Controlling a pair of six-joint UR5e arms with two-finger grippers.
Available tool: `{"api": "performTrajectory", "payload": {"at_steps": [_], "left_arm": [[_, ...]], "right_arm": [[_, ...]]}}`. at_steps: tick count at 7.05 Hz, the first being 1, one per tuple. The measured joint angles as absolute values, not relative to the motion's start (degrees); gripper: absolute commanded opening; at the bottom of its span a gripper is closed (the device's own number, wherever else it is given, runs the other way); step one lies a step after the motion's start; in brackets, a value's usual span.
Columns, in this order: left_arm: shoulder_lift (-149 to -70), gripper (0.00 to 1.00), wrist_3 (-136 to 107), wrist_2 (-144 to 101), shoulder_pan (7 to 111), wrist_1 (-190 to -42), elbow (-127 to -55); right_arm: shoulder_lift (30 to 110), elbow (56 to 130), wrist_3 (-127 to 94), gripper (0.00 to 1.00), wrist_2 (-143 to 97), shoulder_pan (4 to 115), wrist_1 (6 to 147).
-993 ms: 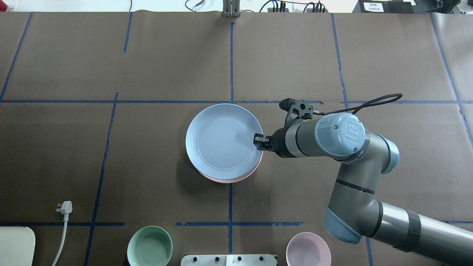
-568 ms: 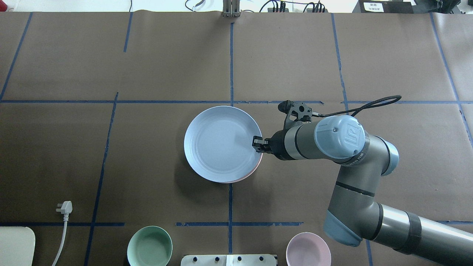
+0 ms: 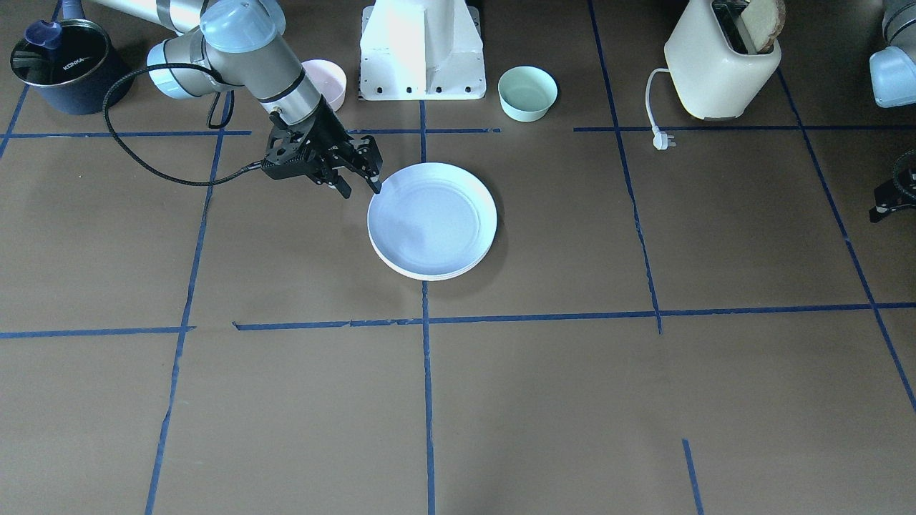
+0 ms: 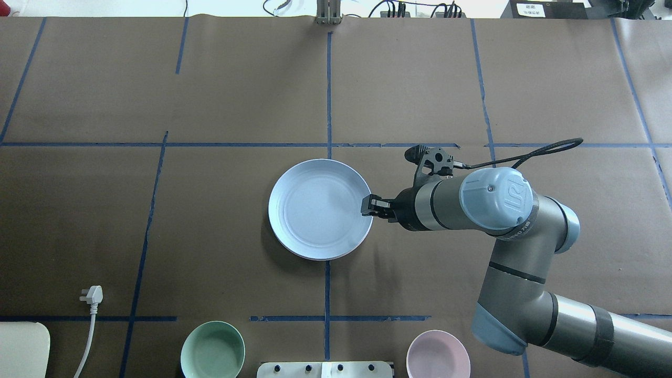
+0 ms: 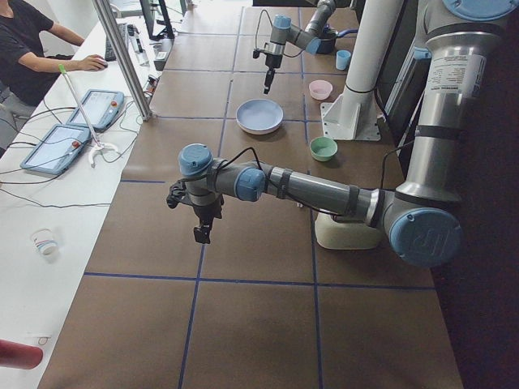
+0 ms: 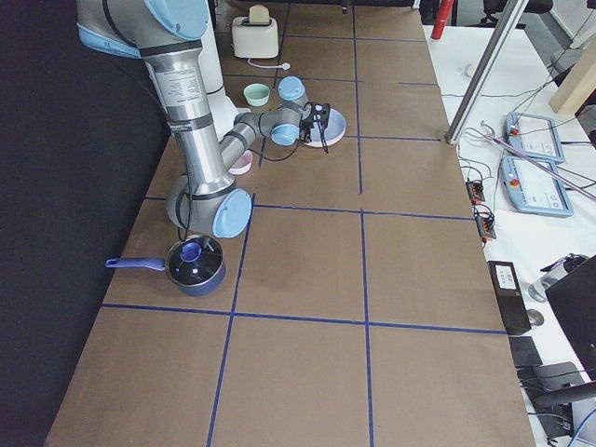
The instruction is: Stack three plates with pink and blue
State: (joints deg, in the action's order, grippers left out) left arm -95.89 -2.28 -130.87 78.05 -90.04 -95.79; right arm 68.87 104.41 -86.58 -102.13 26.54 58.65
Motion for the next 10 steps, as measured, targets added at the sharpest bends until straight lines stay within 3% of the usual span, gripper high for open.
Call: {"api": "performTrajectory", "payload": {"at_steps": [3,5,7,10], "left_arm": [[-95.7,1.00,-2.2,-130.9,78.1,-90.1,-95.8],[-95.5,1.00,-2.1,-130.9,78.1,-90.1,-95.8],[-95.4,1.00,-2.0,-130.9,78.2,-90.1,-95.8],[-95.0,1.00,-1.5,-132.6,79.5,-89.9,-95.4]], "right_arm": [[69.9,105.1,-85.5,1.00,-102.4,28.7,60.9],[71.3,108.3,-76.3,1.00,-103.0,32.4,69.9],[74.2,111.6,-60.0,1.00,-108.7,40.2,79.8],[85.4,110.8,-34.9,1.00,-122.9,57.4,79.5]]}}
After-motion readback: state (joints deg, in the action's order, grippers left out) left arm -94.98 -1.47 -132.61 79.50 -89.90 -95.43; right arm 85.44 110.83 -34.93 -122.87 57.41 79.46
